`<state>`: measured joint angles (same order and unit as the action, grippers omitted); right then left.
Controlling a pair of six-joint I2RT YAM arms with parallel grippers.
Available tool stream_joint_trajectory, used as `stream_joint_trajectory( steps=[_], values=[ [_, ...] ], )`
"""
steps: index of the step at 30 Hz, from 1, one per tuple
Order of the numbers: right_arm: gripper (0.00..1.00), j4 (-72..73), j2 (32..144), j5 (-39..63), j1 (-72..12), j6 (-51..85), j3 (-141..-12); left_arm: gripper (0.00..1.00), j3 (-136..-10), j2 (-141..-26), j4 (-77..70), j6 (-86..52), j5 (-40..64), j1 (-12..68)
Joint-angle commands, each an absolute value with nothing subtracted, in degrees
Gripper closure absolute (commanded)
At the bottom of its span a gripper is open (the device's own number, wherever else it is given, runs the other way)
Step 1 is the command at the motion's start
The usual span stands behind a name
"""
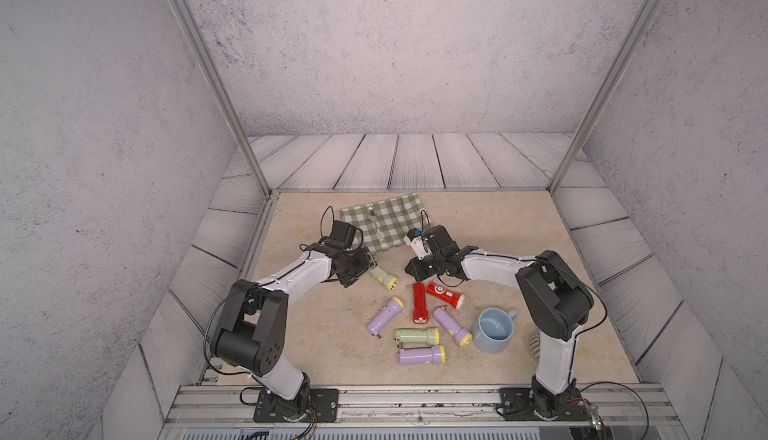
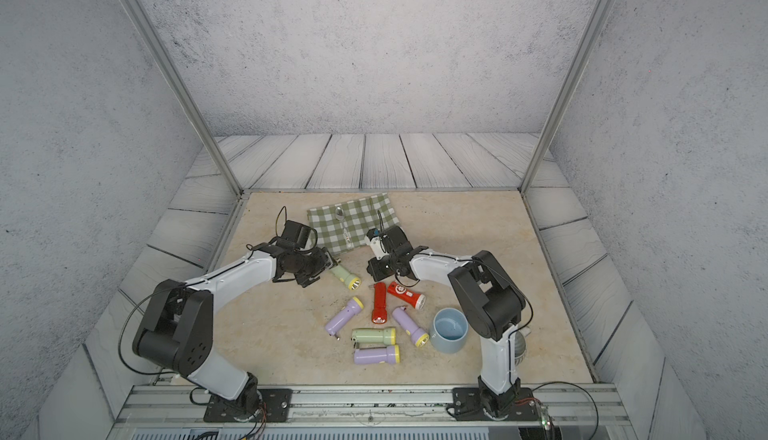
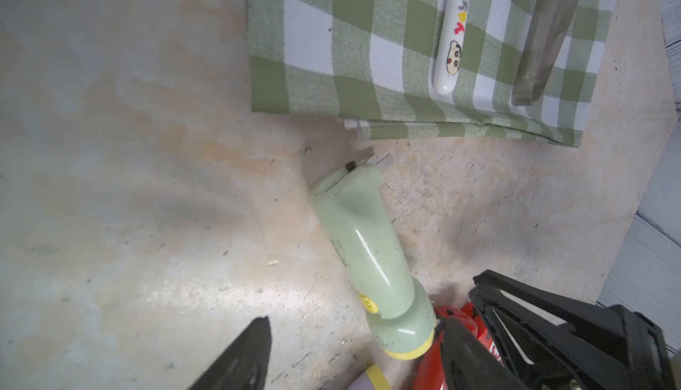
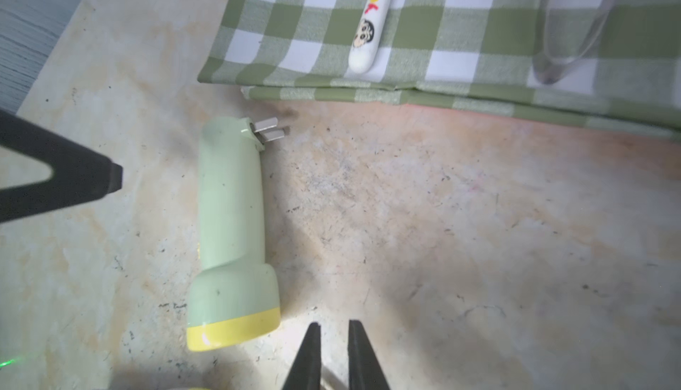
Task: Close the plug at the bottom of the flashlight
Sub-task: Adjust the flashlight at the center of the board.
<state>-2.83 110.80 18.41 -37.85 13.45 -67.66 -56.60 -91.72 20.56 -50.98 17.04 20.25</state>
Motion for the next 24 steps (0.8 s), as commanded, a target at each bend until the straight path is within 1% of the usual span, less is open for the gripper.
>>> stream_joint_trajectory(
  steps=[1,6,12,24],
  values=[
    [0.82,-3.8,113.2,20.5,-38.9,14.5,-70.6,0.24,-56.5,-94.0,20.4,-50.4,17.9,19.5],
    [0.81,-4.6,116.0,21.8,-41.6,15.0,-73.2,0.21,-55.9,-95.9,18.4,-51.0,19.3,19.0],
    [0.81,-5.4,116.4,22.3,-44.9,13.8,-73.7,0.21,-55.4,-97.2,17.9,-50.8,19.8,18.5],
    [0.81,-2.4,118.4,28.7,-47.9,17.5,-76.3,0.21,-55.0,-97.5,17.8,-50.5,19.6,17.4]
  ],
)
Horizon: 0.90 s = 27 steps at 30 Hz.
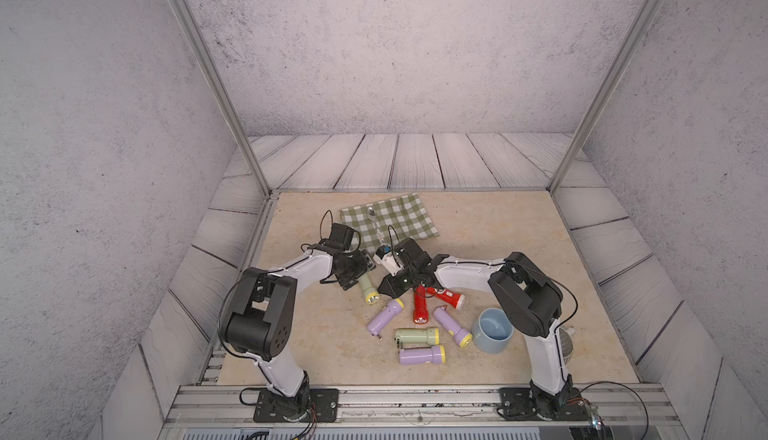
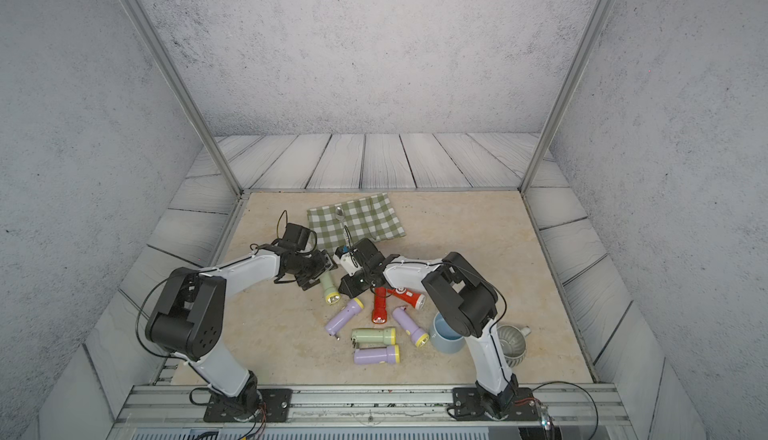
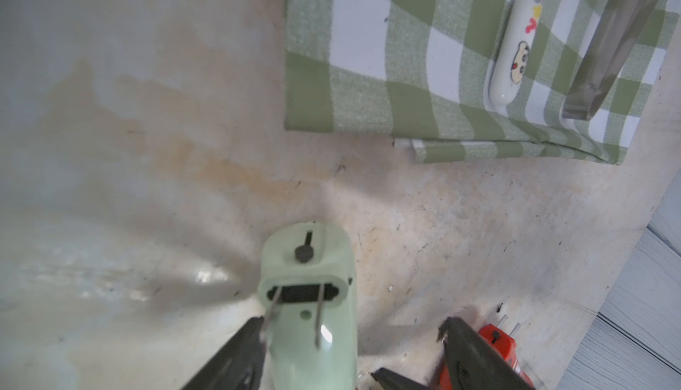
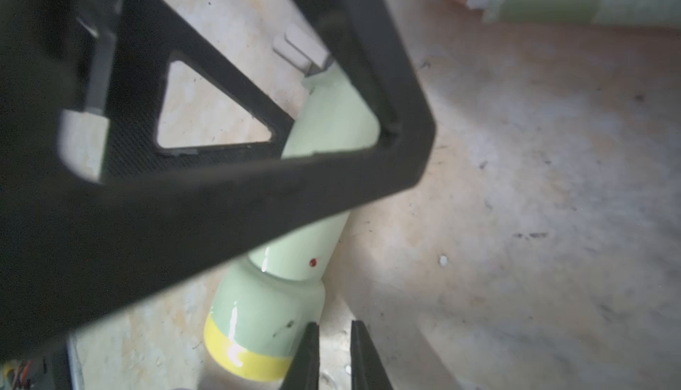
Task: Close the plug at the bottom of the flashlight
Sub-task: Adjust the flashlight at the center of the board.
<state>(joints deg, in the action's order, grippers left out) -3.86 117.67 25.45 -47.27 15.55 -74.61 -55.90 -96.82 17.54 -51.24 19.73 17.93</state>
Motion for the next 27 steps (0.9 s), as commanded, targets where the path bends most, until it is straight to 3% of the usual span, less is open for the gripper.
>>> stream_joint_trajectory(
  steps=[1,10,19,27],
  values=[
    [0.81,-1.8,118.3,29.2,-48.1,18.2,-76.5,0.21,-54.9,-97.4,17.8,-50.6,19.6,17.3],
    [0.81,0.4,116.8,32.4,-48.7,20.8,-75.6,0.26,-54.1,-95.8,19.8,-49.0,19.7,16.5],
    [0.81,-2.4,108.3,24.6,-48.6,16.9,-69.6,0.21,-53.2,-88.9,25.1,-47.2,18.0,16.0],
    [0.81,-2.4,101.3,17.5,-48.6,17.1,-63.3,0.24,-49.9,-83.6,30.2,-47.0,10.6,16.0]
  ],
)
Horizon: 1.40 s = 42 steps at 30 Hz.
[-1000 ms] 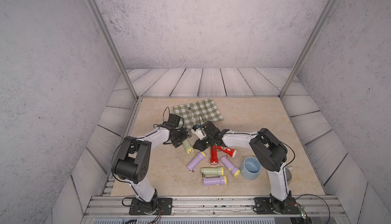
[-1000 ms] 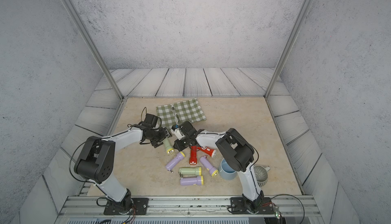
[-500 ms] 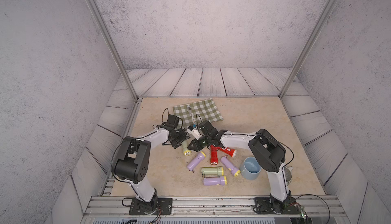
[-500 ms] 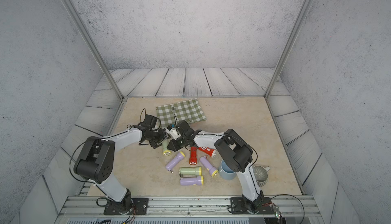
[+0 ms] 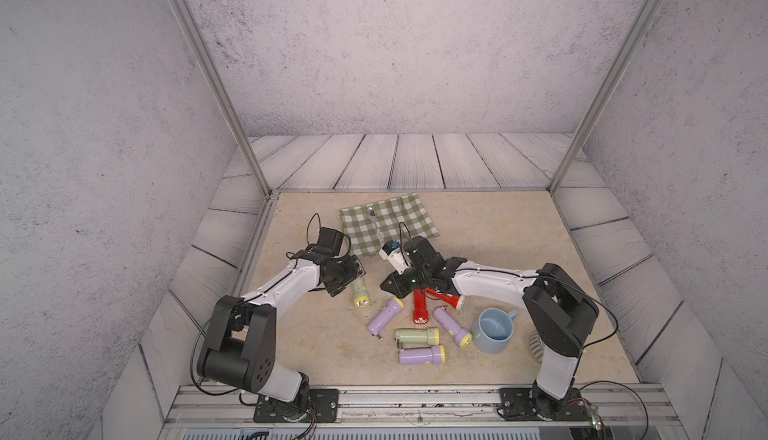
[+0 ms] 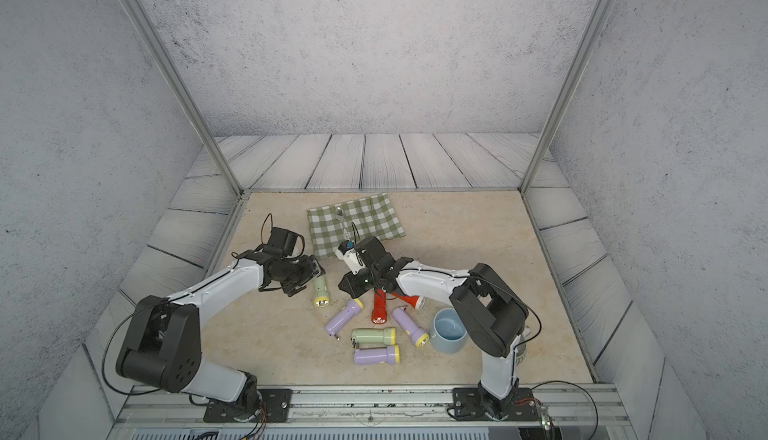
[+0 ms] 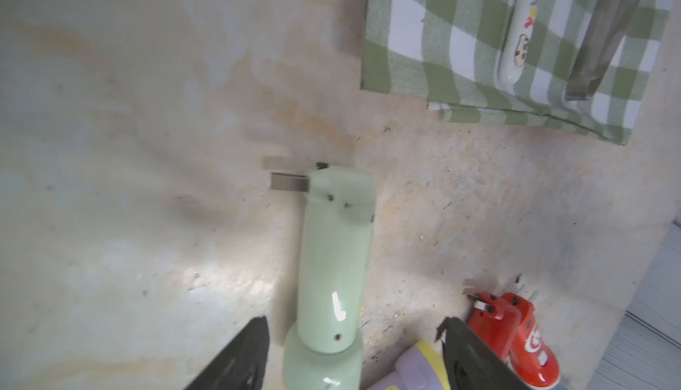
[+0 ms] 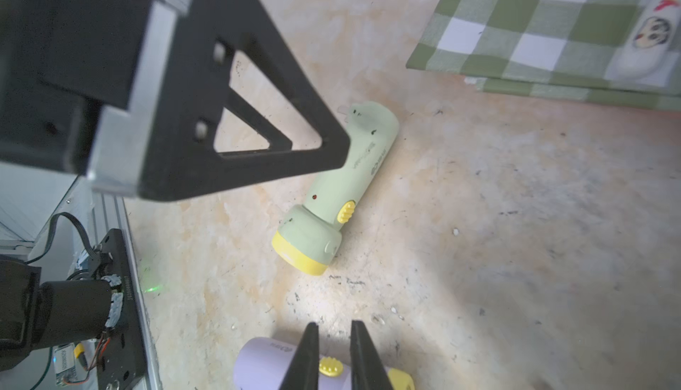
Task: Close the plug at the bottom of the flashlight
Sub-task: Adjust the flashlight at the center of the board, then pick up the flashlight from the center of the board.
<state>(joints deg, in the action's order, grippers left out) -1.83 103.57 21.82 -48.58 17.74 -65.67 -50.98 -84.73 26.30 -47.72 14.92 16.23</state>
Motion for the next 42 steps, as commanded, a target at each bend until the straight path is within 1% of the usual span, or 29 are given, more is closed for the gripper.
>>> stream_joint_trajectory(
  steps=[1,4,9,15,16,17,19,22,25,31,37,39,42],
  values=[
    [0.81,-2.2,100.7,16.9,-48.6,17.3,-62.6,0.24,-50.0,-83.5,30.8,-47.1,9.9,16.1],
    [0.81,-1.8,98.4,14.7,-48.6,17.2,-60.0,0.26,-50.8,-83.8,31.8,-47.1,8.3,16.2],
    [0.81,-1.8,94.4,10.6,-48.6,16.1,-56.4,0.26,-53.8,-85.8,32.6,-47.2,7.1,17.4],
    [0.81,-2.8,93.2,7.5,-48.5,15.2,-55.6,0.28,-58.0,-90.6,34.1,-47.2,5.0,20.1],
    [0.81,-2.6,93.2,7.5,-48.6,15.2,-55.5,0.31,-58.4,-91.3,33.9,-47.5,4.8,20.5],
    [0.81,-2.3,93.1,7.5,-48.5,15.3,-55.3,0.37,-58.7,-92.0,33.8,-47.5,4.8,20.8],
    [0.81,-1.9,93.1,7.2,-48.6,15.5,-55.0,0.41,-59.9,-93.5,34.7,-47.4,4.1,21.4],
    [0.81,-2.0,93.1,7.0,-48.6,15.5,-54.9,0.4,-61.8,-95.7,37.2,-46.7,1.8,22.4],
    [0.81,-1.7,92.8,7.1,-48.6,15.4,-54.8,0.37,-62.6,-97.4,37.2,-46.3,0.6,22.7],
    [0.81,-1.6,93.0,6.7,-48.5,15.4,-54.4,0.37,-65.5,-101.7,38.3,-45.5,-1.7,23.5],
    [0.81,-2.0,93.8,6.5,-48.6,15.2,-54.8,0.45,-67.5,-105.0,38.5,-44.4,-2.1,23.6],
    [0.81,-2.2,94.0,6.3,-48.5,15.1,-54.8,0.46,-67.9,-105.6,38.7,-44.1,-2.2,23.7],
    [0.81,-2.4,94.3,6.2,-48.3,15.0,-55.0,0.51,-67.6,-106.0,38.7,-43.6,-2.5,23.6]
  ],
)
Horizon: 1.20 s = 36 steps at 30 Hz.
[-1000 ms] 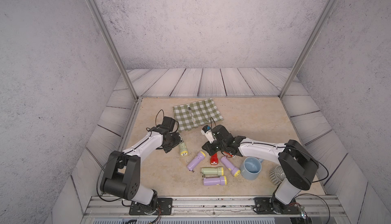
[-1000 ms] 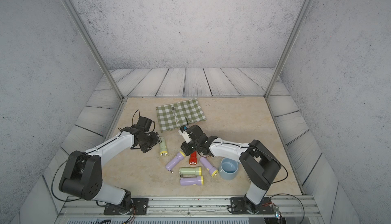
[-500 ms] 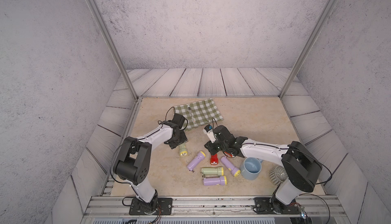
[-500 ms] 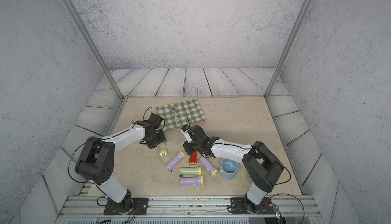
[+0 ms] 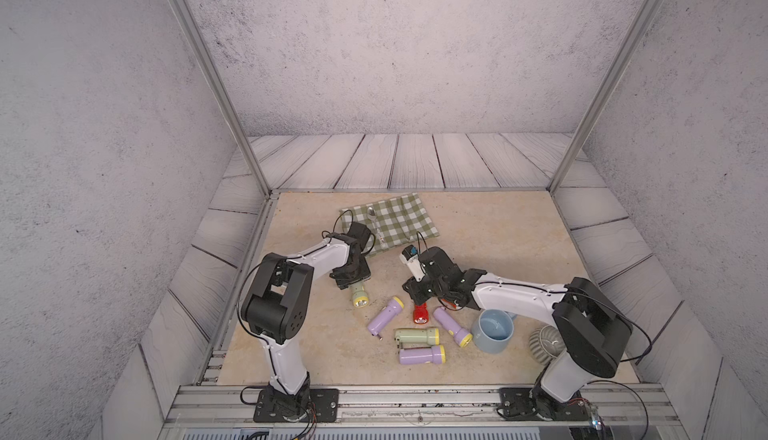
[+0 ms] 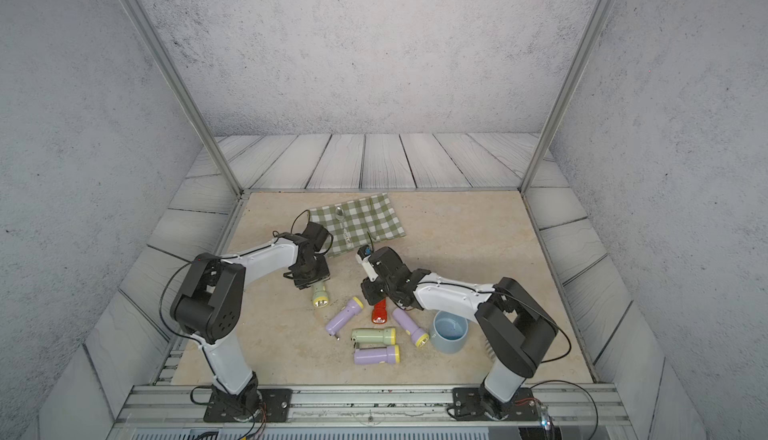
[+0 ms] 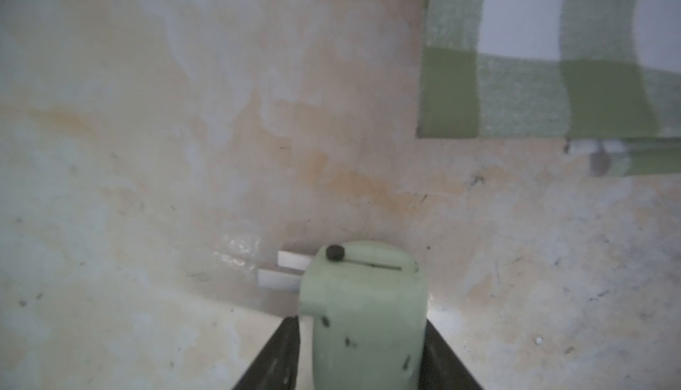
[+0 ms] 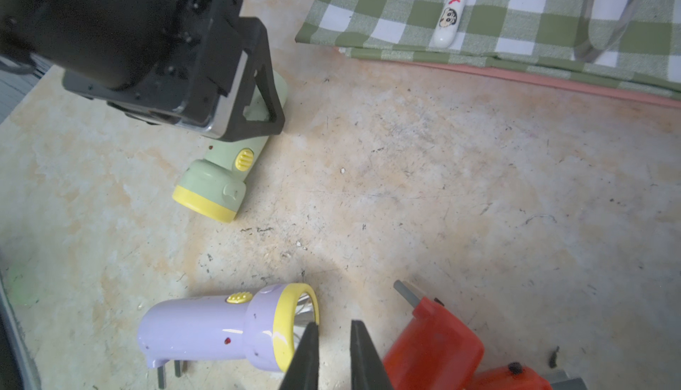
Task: Close the plug at the bottom of the flashlight
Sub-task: Pick up the flashlight from the center of the board.
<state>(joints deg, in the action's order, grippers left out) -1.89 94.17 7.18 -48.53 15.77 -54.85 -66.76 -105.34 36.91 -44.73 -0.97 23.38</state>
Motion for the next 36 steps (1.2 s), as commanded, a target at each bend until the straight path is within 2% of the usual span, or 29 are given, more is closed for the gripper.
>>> stream_joint_trajectory(
  steps=[1,3,7,8,11,17,21,22,23,25,36],
  values=[
    [0.81,-2.4,94.5,6.2,-48.3,15.0,-55.0,0.56,-67.5,-106.0,38.5,-43.3,-2.6,23.6],
    [0.81,-2.4,94.6,6.3,-48.2,15.2,-55.1,0.63,-67.4,-105.8,38.4,-42.6,-2.9,23.6],
    [0.81,-2.8,95.1,6.3,-48.0,15.1,-55.3,0.68,-67.2,-104.1,37.6,-40.9,-3.3,23.6],
    [0.81,-3.1,95.2,6.3,-47.9,15.1,-55.4,0.73,-67.1,-103.3,37.1,-40.2,-3.4,23.6],
    [0.82,-3.2,95.3,6.6,-47.4,15.6,-55.5,0.81,-66.4,-100.6,35.3,-38.3,-3.6,23.6],
    [0.86,-3.3,94.6,7.3,-45.2,17.6,-55.6,0.87,-62.6,-90.4,27.4,-32.9,-2.6,23.6],
    [0.87,-4.0,93.5,6.6,-44.3,18.6,-55.8,0.81,-56.8,-80.3,19.1,-32.3,-3.0,23.6],
    [0.87,-4.6,93.1,6.2,-44.1,18.5,-55.9,0.83,-55.0,-77.5,16.6,-32.3,-3.0,23.6],
    [0.87,-5.1,92.7,5.8,-44.0,18.3,-56.1,0.92,-53.4,-75.3,13.7,-31.7,-2.9,23.6],
    [0.87,-6.0,92.1,5.0,-44.0,17.9,-56.3,1.0,-52.6,-72.1,12.8,-31.2,-3.2,23.5],
    [0.87,-9.8,90.1,3.0,-42.4,14.8,-62.1,1.0,-52.9,-63.5,13.0,-32.7,-0.2,23.5]
  ],
)
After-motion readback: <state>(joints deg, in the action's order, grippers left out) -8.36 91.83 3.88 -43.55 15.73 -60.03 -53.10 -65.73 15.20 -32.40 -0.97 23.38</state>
